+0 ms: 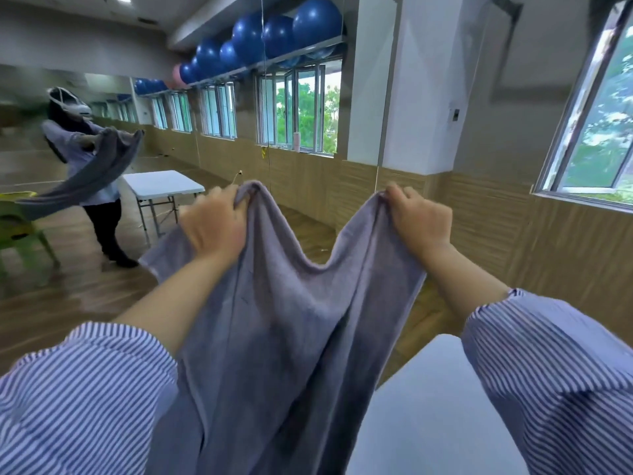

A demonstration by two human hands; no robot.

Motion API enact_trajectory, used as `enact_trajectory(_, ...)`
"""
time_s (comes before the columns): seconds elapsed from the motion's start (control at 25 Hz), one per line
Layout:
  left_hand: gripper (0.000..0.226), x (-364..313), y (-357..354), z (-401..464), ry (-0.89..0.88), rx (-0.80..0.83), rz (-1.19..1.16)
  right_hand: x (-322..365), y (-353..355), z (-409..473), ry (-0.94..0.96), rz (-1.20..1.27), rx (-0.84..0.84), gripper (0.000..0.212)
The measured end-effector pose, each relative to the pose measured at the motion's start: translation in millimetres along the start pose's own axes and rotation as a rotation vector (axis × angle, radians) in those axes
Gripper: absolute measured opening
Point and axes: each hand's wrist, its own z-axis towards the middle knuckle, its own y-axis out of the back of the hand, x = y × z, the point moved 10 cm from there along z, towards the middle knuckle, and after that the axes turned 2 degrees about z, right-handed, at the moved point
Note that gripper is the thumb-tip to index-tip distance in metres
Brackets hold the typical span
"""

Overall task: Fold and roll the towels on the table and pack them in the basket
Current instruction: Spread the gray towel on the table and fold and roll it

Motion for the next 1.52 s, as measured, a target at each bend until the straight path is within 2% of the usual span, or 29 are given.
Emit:
enact_trajectory(0.2,0.042,24,13,75,0.156,-0.128,-0.029,-24,-10,71,-0.038,0.055,-0.061,0.010)
enact_trajectory(0.44,0.048,16,23,96,0.145,-0.218,-0.064,-52,5,124,-0.113,0.027,-0.134,0.033)
enact_trajectory(0.6,0.050,13,18,95,0.165,-0.202,-0.069,-57,-3,136,-0.064,0.058,-0.092,0.033)
enact_trajectory(0.8,0.049,9,6,87,0.150,-0.163,0.034,-65,-31,139,-0.044,0.099,-0.042,0.032)
enact_trajectory(1.0,0.037,33,-22,82,0.145,-0.120,0.104,-56,-89,148,-0.009,0.160,0.050,0.032)
enact_trajectory(1.28,0.041,83,-84,72,0.202,-0.029,0.170,-24,-188,152,-0.002,0.167,0.178,0.030)
enact_trajectory(1.44,0.045,104,-118,61,0.230,0.012,0.148,-40,-219,158,-0.056,0.183,0.215,0.029)
enact_trajectory(1.52,0.045,95,-131,51,0.183,0.034,0.158,-55,-223,155,-0.071,0.197,0.227,0.028)
